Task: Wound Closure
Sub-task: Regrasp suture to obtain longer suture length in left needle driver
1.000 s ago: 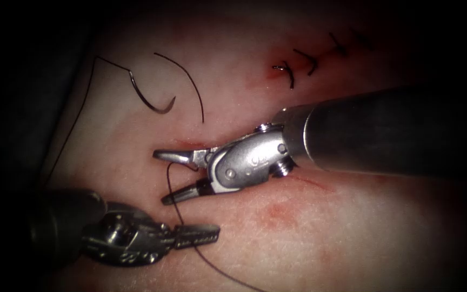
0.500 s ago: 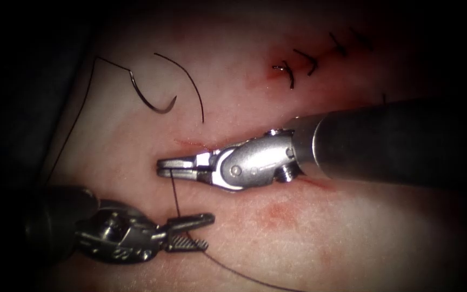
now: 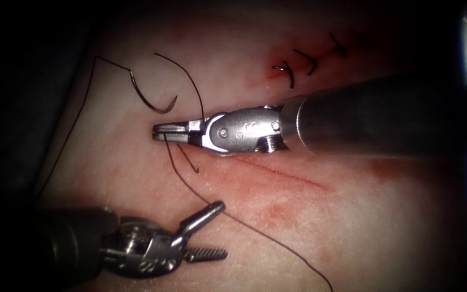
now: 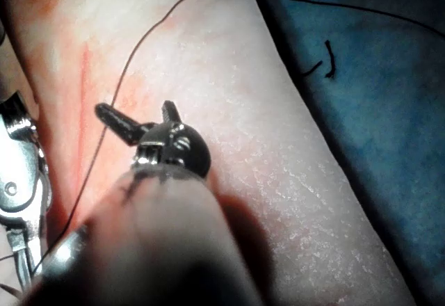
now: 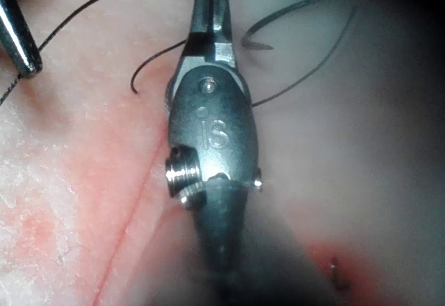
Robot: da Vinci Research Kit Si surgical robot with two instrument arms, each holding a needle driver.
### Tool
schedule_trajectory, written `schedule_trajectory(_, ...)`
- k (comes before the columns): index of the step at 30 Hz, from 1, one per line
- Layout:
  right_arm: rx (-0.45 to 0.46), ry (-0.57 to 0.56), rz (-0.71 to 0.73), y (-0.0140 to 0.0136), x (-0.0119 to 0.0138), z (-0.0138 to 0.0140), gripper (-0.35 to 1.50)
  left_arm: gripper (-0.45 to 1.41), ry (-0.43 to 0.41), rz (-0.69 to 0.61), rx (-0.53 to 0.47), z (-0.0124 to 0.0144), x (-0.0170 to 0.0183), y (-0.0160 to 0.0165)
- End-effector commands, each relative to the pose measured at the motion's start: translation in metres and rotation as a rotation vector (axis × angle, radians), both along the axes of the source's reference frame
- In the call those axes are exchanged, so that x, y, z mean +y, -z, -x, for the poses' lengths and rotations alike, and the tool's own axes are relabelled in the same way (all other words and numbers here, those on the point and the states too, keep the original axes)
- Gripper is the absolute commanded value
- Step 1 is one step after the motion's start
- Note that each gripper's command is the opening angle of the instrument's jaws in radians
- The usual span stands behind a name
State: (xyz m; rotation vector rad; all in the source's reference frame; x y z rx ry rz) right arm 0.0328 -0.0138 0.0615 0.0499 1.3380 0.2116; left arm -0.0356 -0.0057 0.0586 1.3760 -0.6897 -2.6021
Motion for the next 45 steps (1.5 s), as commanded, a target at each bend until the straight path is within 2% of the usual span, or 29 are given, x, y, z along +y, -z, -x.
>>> schedule_trajectory(1, -0.005, -0.004, -0.014, -0.0012, 0.0006, -0.0016, -0.35, 0.27, 0.001, 0.015, 0.014, 0.0012, -0.0006, -0.0014)
schedule_trajectory(4, -0.009, -0.009, -0.026, -0.0016, 0.0010, -0.0020, -0.35, 0.21, 0.010, 0.028, 0.031, 0.0021, -0.0012, -0.0022)
schedule_trajectory(7, -0.013, -0.012, -0.038, -0.0019, 0.0013, -0.0021, -0.35, 0.34, 0.016, 0.057, 0.042, 0.0035, -0.0020, -0.0024)
schedule_trajectory(9, -0.014, -0.015, -0.044, -0.0020, 0.0014, -0.0021, -0.35, 0.31, 0.008, 0.083, 0.044, 0.0043, -0.0023, -0.0023)
schedule_trajectory(14, -0.015, -0.017, -0.055, -0.0022, 0.0014, -0.0020, -0.35, 0.44, -0.005, 0.135, 0.031, 0.0064, -0.0026, -0.0017)
schedule_trajectory(18, -0.015, -0.018, -0.060, -0.0022, 0.0013, -0.0020, -0.35, 0.27, 0.007, 0.168, 0.046, 0.0080, -0.0023, -0.0019)
schedule_trajectory(20, -0.014, -0.019, -0.065, -0.0022, 0.0013, -0.0020, -0.35, 0.27, 0.007, 0.179, 0.055, 0.0087, -0.0022, -0.0024)
schedule_trajectory(24, -0.015, -0.018, -0.064, -0.0022, 0.0012, -0.0020, -0.35, 0.27, 0.004, 0.189, 0.061, 0.0091, -0.0019, -0.0029)
schedule_trajectory(27, -0.015, -0.020, -0.069, -0.0023, 0.0012, -0.0021, -0.35, 0.12, -0.002, 0.193, 0.048, 0.0095, -0.0019, -0.0030)
schedule_trajectory(30, -0.016, -0.021, -0.069, -0.0024, 0.0012, -0.0021, -0.35, 0.14, -0.004, 0.196, 0.043, 0.0100, -0.0019, -0.0029)
schedule_trajectory(34, -0.015, -0.021, -0.074, -0.0024, 0.0011, -0.0021, -0.35, 0.26, -0.009, 0.215, 0.057, 0.0106, -0.0017, -0.0032)
schedule_trajectory(38, -0.015, -0.020, -0.074, -0.0024, 0.0011, -0.0020, -0.35, 0.16, -0.011, 0.234, 0.070, 0.0109, -0.0018, -0.0040)
schedule_trajectory(45, -0.014, -0.019, -0.072, -0.0023, 0.0008, -0.0021, -0.35, 0.17, -0.022, 0.218, 0.099, 0.0102, -0.0018, -0.0056)
